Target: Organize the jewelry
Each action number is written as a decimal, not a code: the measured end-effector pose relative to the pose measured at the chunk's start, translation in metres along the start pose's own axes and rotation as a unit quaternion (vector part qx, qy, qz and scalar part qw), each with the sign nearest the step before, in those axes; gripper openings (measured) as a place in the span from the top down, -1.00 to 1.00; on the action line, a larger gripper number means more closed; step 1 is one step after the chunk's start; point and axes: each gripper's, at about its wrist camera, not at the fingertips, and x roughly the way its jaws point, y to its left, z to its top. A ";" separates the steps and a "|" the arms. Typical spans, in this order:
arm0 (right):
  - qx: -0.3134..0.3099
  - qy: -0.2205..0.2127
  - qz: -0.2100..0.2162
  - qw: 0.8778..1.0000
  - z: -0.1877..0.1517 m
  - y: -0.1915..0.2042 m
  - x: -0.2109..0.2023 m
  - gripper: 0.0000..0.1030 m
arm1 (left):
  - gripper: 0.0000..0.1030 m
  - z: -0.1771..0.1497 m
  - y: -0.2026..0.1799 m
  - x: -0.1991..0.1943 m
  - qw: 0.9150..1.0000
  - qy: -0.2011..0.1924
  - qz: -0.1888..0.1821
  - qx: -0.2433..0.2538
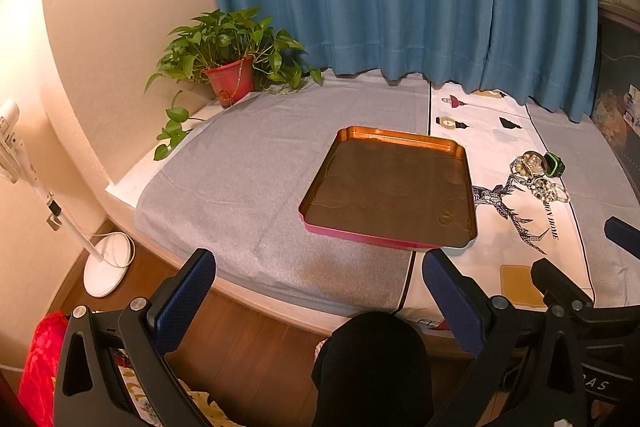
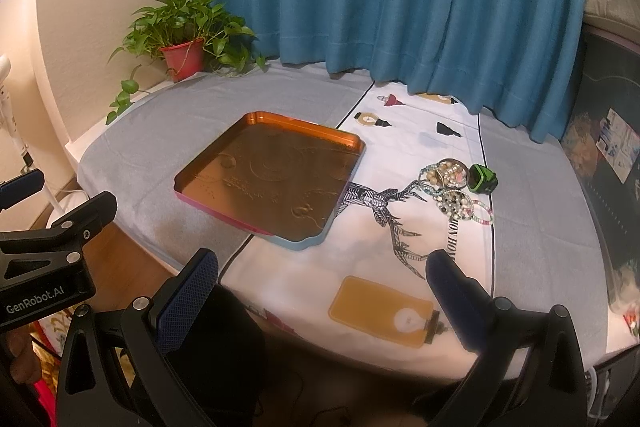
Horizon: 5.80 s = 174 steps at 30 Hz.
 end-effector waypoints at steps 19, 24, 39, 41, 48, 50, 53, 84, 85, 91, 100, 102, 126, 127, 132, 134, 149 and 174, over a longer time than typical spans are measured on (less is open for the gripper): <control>0.001 0.000 0.001 1.000 0.000 0.000 0.001 -1.00 | -1.00 -0.001 0.000 -0.001 1.000 -0.001 0.000 0.000; 0.002 0.000 0.001 1.000 0.000 -0.002 0.000 -1.00 | -1.00 -0.001 0.000 -0.002 1.000 -0.001 0.000 0.001; 0.041 0.006 -0.015 0.999 0.002 -0.035 0.015 -1.00 | -1.00 0.007 -0.022 0.015 1.000 0.016 -0.012 0.023; 0.054 0.006 -0.024 0.998 0.000 -0.051 0.020 -1.00 | -1.00 0.008 -0.034 0.024 0.999 0.023 -0.019 0.029; 0.145 0.036 -0.088 0.985 -0.012 -0.148 0.055 -1.00 | -1.00 0.022 -0.088 0.054 0.996 0.044 -0.057 0.058; 0.170 0.049 -0.099 0.979 -0.017 -0.177 0.067 -1.00 | -0.99 0.028 -0.107 0.064 0.994 0.054 -0.075 0.065; 0.188 0.046 -0.119 0.974 -0.023 -0.215 0.083 -1.00 | -0.99 0.036 -0.138 0.077 0.991 0.057 -0.090 0.077; 0.180 0.098 -0.131 0.970 0.001 -0.290 0.223 -1.00 | -0.99 0.063 -0.242 0.138 0.982 0.076 -0.107 0.135; 0.178 0.098 -0.130 0.970 0.001 -0.290 0.223 -1.00 | -0.99 0.063 -0.243 0.138 0.982 0.077 -0.107 0.134; 0.171 0.076 -0.128 0.974 0.002 -0.291 0.215 -0.29 | -1.00 0.062 -0.252 0.144 0.982 0.083 -0.100 0.137; 0.230 0.045 -0.097 0.967 -0.014 -0.328 0.194 0.87 | -1.00 0.068 -0.280 0.162 0.978 0.092 -0.129 0.135; 0.251 0.036 -0.089 0.963 -0.019 -0.341 0.188 0.87 | -0.99 0.073 -0.289 0.168 0.975 0.100 -0.149 0.132; 0.260 0.021 -0.049 0.964 -0.030 -0.360 0.183 0.87 | 0.85 0.121 -0.336 0.269 0.938 0.224 -0.264 0.019; 0.260 0.021 -0.048 0.964 -0.030 -0.360 0.183 0.87 | 0.89 0.121 -0.335 0.268 0.938 0.221 -0.265 0.020; 0.258 0.015 -0.050 0.965 -0.029 -0.359 0.181 0.87 | 0.93 0.127 -0.323 0.241 0.943 0.179 -0.280 0.031; 0.255 0.008 -0.051 0.966 -0.027 -0.358 0.178 0.87 | 0.93 0.129 -0.317 0.228 0.944 0.165 -0.284 0.033; 0.242 -0.054 -0.058 0.967 -0.019 -0.325 0.094 0.87 | 0.94 0.118 -0.256 0.113 0.940 0.106 -0.325 0.028; 0.195 -0.058 -0.050 0.978 -0.033 -0.219 -0.058 0.87 | 0.93 0.047 -0.109 -0.044 0.952 0.009 -0.305 0.016</control>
